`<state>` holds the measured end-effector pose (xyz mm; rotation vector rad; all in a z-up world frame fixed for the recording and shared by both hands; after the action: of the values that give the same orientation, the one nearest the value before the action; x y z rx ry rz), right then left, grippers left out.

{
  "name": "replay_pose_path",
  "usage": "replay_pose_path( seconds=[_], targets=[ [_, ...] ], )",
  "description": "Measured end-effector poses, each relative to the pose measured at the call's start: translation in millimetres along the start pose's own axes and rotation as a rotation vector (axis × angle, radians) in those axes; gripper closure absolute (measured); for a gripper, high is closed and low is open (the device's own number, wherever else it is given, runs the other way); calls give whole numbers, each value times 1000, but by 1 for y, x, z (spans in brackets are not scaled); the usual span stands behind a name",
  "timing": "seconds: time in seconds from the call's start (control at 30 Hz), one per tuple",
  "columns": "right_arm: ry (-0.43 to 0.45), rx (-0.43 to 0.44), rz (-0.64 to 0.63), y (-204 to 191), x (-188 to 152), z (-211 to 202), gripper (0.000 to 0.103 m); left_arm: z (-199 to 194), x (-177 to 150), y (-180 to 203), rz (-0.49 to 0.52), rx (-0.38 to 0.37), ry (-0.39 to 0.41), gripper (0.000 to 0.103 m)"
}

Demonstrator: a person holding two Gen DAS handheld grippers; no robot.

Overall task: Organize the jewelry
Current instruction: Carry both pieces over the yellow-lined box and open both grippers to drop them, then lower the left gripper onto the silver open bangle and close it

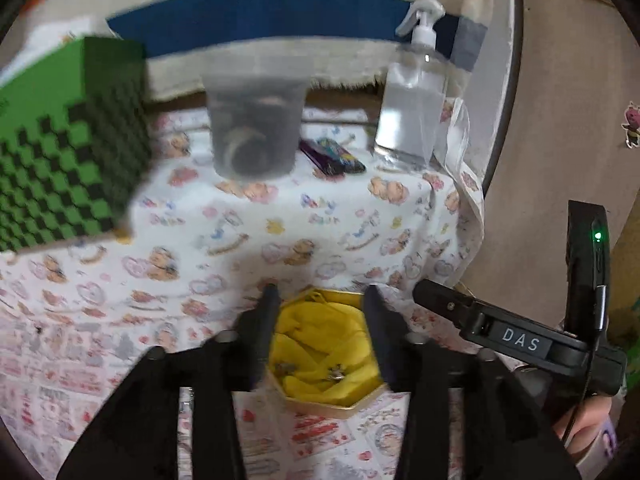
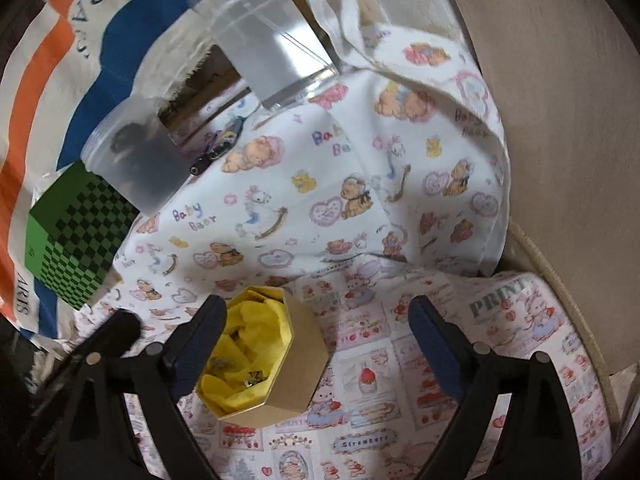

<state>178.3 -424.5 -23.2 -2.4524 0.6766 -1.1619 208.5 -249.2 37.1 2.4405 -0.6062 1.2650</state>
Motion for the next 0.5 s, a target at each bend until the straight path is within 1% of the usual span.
replay_pose_path(
  seconds=[0.03, 0.1, 0.13, 0.2, 0.23, 0.27, 0.3, 0.4, 0.43, 0.5],
  targets=[
    [11, -14, -14, -2, 0, -2, 11, -6, 0, -4, 7, 11, 11, 55],
    [16, -19, -25, -5, -1, -3, 11, -19, -3, -13, 15, 29, 31, 49],
    [17, -14, -29, -7, -2, -4, 11, -26, -5, -19, 17, 41, 45, 43],
    [22, -7, -36, -10, -2, -7, 10, -40, -10, -35, 14, 75, 75, 35],
    [27, -5, -42, -12, -3, -8, 9, -47, -14, -45, 6, 97, 87, 32],
    [34, -4, -50, -15, -3, -10, 8, -52, -17, -53, -1, 122, 95, 26],
    [40, -3, -61, -18, -4, -12, 8, -59, -21, -63, -11, 149, 101, 22],
    [46, 13, -85, -30, -7, -17, 8, -73, -33, -85, -38, 197, 118, 18],
    [48, 25, -101, -35, -9, -19, 8, -75, -37, -92, -43, 209, 113, 18],
    [65, 31, -136, -44, -13, -23, 3, -74, -44, -101, -43, 238, 89, 16]
  ],
)
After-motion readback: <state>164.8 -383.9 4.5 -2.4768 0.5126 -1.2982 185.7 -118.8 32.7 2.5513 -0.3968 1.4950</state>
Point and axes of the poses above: each gripper's, at about its wrist camera, not at the fingertips, and z roughly the way its jaws point, y to its right, x to its top, the point moved 4 cm from there along z, roughly the way its jaws point
